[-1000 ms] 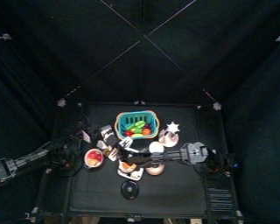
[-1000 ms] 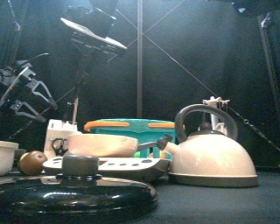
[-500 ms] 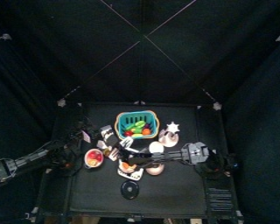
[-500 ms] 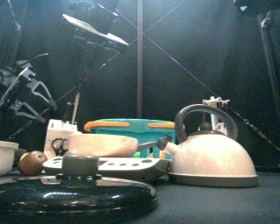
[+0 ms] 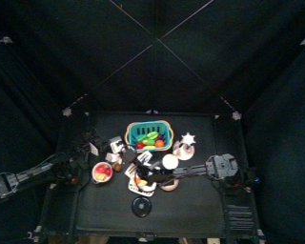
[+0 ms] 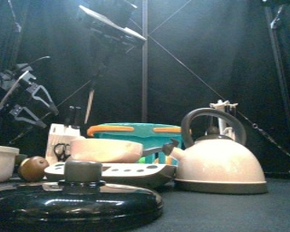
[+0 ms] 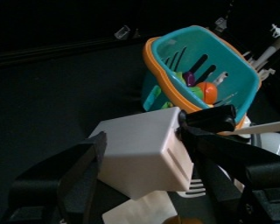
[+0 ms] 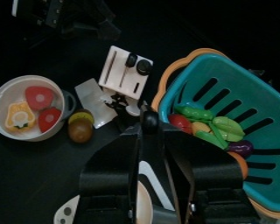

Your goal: Grab pairing knife

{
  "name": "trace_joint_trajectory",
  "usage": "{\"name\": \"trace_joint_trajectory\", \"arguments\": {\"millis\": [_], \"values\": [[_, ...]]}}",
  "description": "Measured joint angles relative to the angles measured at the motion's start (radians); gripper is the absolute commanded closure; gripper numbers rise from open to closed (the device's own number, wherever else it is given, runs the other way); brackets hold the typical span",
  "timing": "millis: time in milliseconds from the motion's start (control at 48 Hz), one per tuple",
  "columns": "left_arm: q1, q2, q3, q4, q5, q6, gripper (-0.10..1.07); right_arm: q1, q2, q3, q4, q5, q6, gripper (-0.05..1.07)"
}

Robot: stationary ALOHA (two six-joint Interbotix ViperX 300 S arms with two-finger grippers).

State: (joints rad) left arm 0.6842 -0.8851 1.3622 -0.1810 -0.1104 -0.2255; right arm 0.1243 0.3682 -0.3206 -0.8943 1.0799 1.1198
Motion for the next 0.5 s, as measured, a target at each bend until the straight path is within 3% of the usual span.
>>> {"name": "trace_joint_trajectory", "arguments": {"millis": [208, 500], "values": [[0.002, 0.0, 0.0, 0.002, 0.0, 0.0, -0.02, 0.002, -0.057, 0.114, -0.015, -0.103, 0.089, 0.42], [0.003, 0.0, 0.0, 0.002, 0.017, 0.0, -0.02, 0.006, -0.086, 0.17, -0.025, -0.179, 0.101, 0.42]]}}
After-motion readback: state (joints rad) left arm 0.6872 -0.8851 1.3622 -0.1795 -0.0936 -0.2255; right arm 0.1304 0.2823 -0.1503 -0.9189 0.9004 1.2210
